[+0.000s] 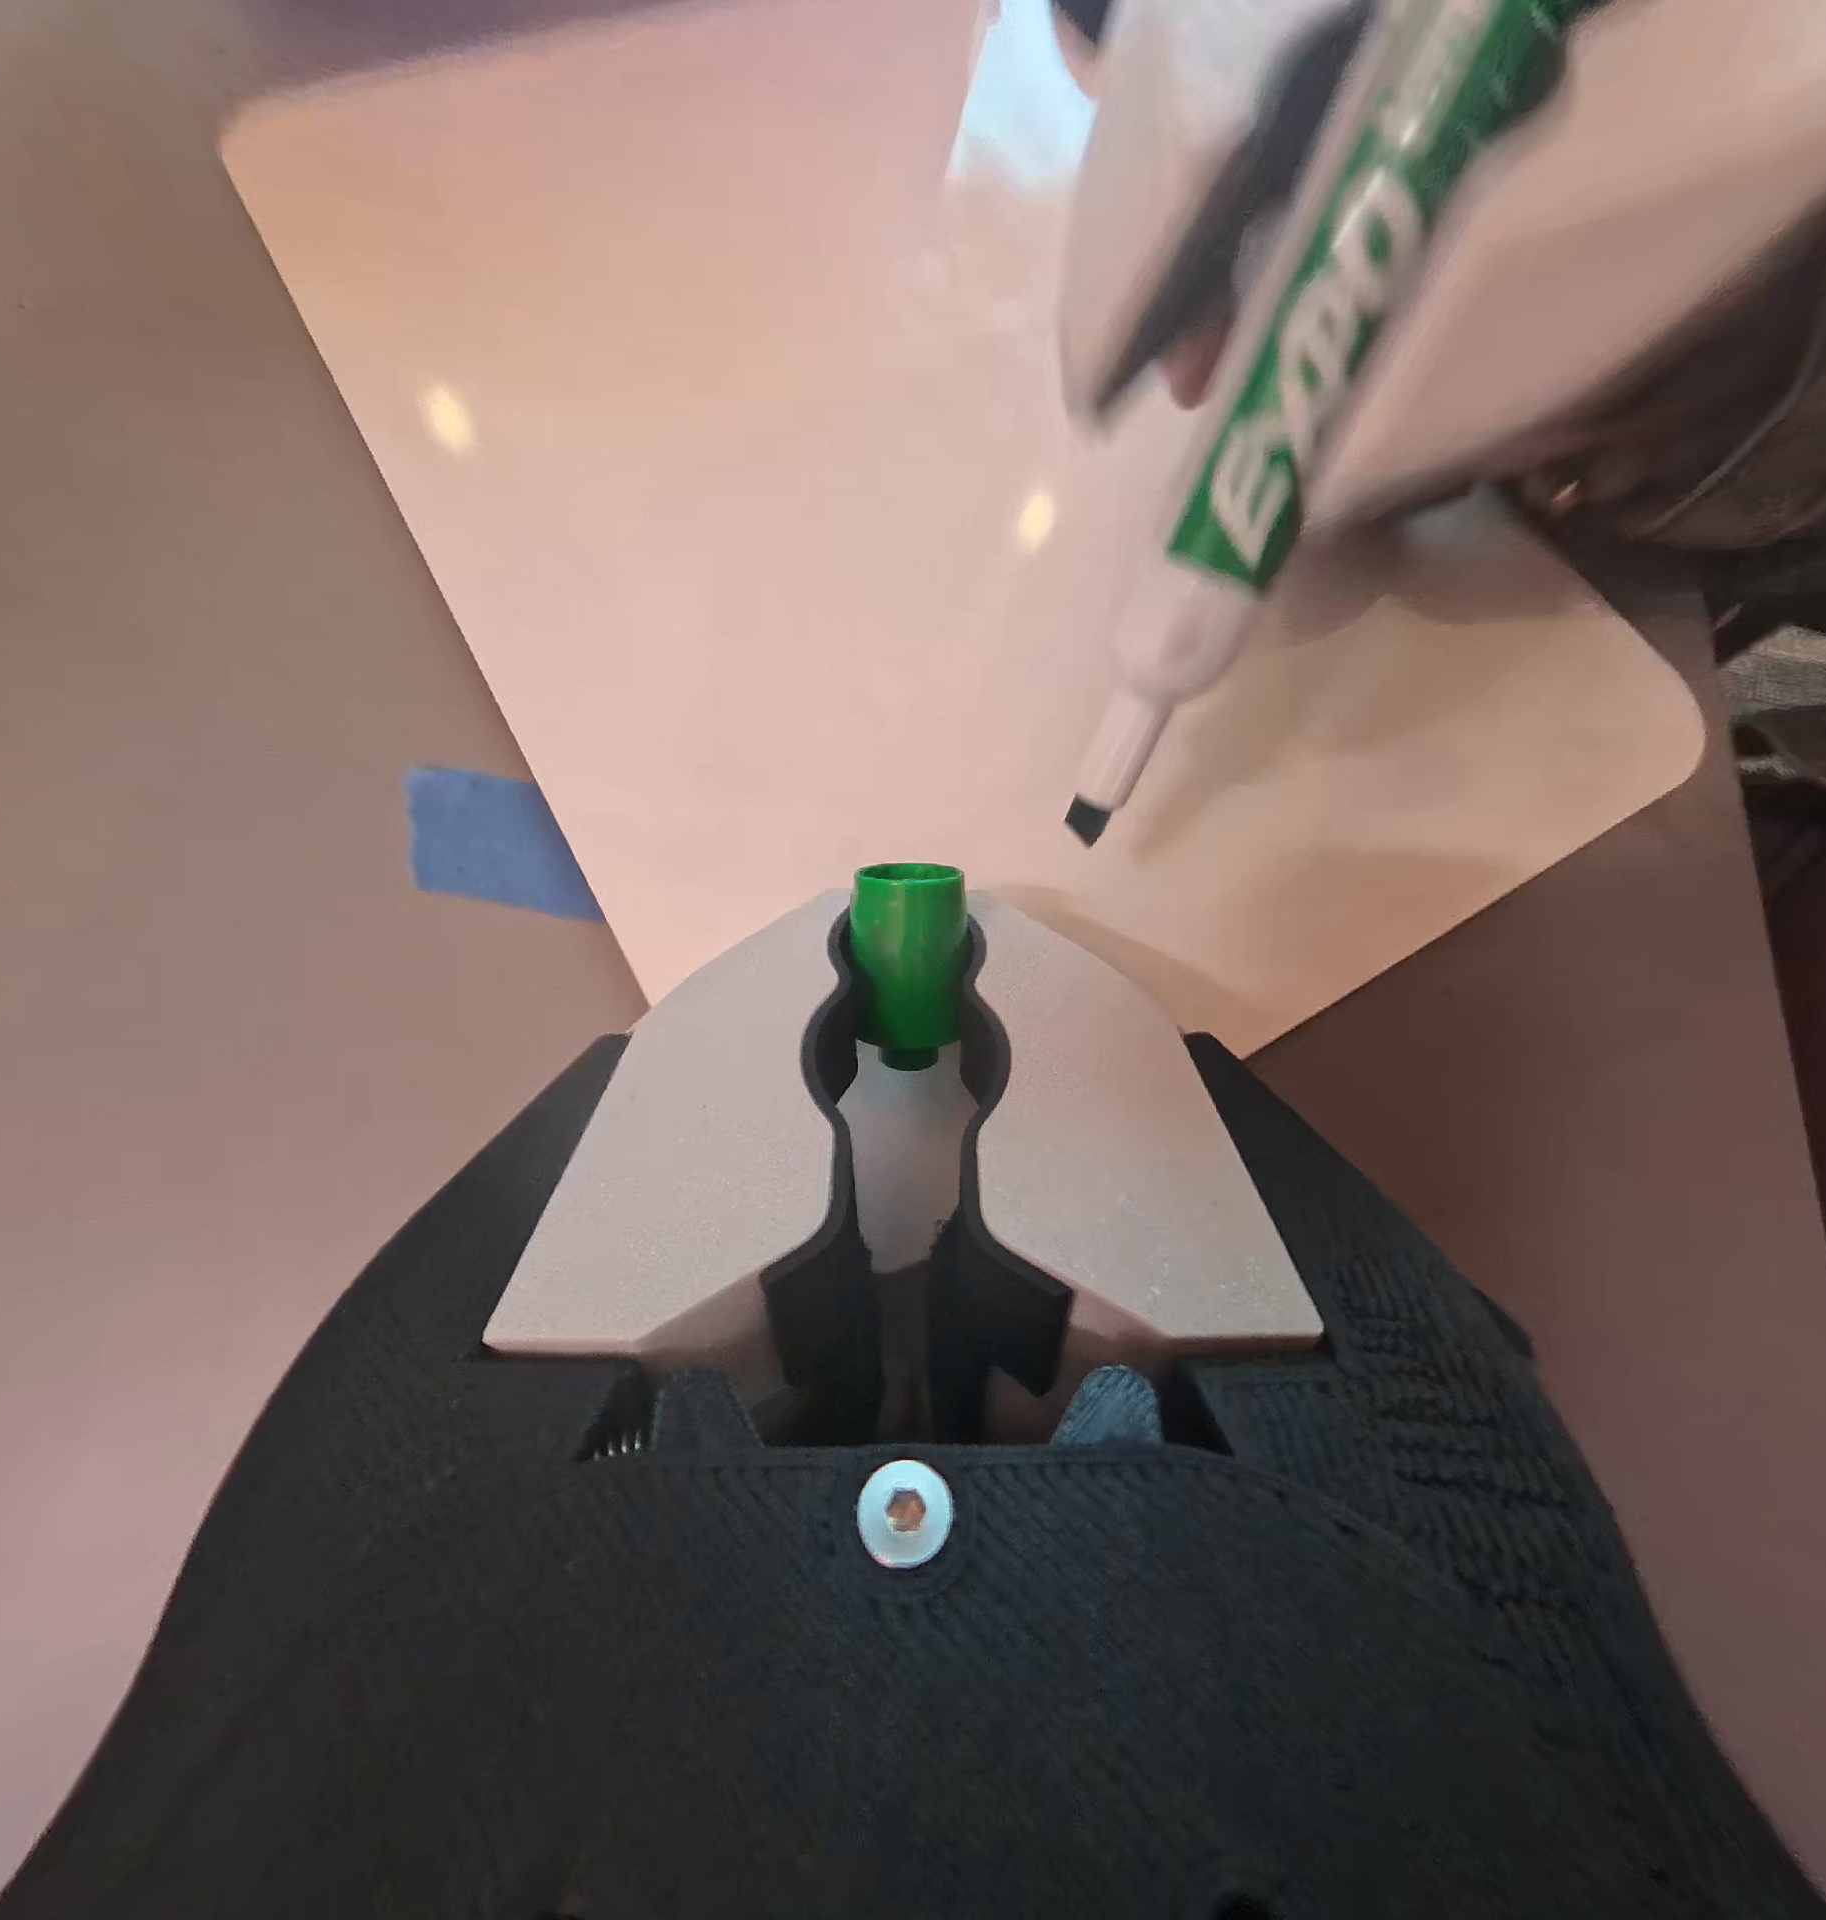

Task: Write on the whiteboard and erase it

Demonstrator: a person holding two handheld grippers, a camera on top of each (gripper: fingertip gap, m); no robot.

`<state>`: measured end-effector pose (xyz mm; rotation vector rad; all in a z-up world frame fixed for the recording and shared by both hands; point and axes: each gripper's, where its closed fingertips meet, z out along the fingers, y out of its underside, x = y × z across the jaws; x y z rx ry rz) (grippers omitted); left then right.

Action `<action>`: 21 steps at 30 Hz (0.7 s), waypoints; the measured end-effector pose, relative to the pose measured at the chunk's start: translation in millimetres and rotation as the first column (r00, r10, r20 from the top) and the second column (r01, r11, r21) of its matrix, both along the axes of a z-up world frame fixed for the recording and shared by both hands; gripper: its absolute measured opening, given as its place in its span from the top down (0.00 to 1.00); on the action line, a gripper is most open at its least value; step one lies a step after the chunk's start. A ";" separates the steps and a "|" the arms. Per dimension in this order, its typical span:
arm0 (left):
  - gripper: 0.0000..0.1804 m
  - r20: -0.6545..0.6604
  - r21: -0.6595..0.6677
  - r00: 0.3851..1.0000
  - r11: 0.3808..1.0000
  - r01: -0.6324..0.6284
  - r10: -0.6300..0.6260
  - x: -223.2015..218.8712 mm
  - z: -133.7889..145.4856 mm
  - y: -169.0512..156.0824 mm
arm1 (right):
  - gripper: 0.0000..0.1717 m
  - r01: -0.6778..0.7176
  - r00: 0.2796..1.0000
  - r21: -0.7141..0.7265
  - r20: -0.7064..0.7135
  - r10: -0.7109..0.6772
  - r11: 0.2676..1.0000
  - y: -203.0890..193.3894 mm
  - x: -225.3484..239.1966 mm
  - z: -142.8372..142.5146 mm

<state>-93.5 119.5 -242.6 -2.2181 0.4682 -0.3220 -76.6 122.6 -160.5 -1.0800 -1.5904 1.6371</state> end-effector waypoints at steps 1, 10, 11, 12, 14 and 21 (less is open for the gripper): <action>0.92 0.015 0.047 1.000 0.999 0.008 -0.009 1.8 7.0 2.0 | 0.88 -0.006 0.999 -0.107 -0.038 0.002 0.994 5.7 1.4 10.1; 0.92 0.025 0.252 0.997 0.966 0.065 -0.073 17.8 33.3 9.0 | 0.88 -0.006 0.987 -0.359 -0.150 -0.051 0.933 25.1 1.2 35.6; 0.92 0.004 0.246 0.997 0.966 0.074 -0.077 19.0 31.2 8.8 | 0.89 -0.007 0.989 -0.349 -0.143 -0.046 0.937 23.6 0.4 34.1; 0.92 -0.014 0.239 0.997 0.967 0.083 -0.082 20.2 29.1 8.7 | 0.88 -0.010 0.991 -0.336 -0.128 -0.035 0.942 21.5 -0.4 31.2; 0.92 -0.037 0.238 0.995 0.966 0.099 -0.093 23.4 27.3 8.8 | 0.89 -0.005 0.998 -0.285 -0.061 -0.012 0.959 14.4 -4.1 19.4; 0.93 -0.131 0.196 0.986 0.972 0.127 -0.102 28.6 16.3 8.8 | 0.88 0.034 0.999 -0.241 0.015 -0.031 0.970 5.9 -11.8 9.3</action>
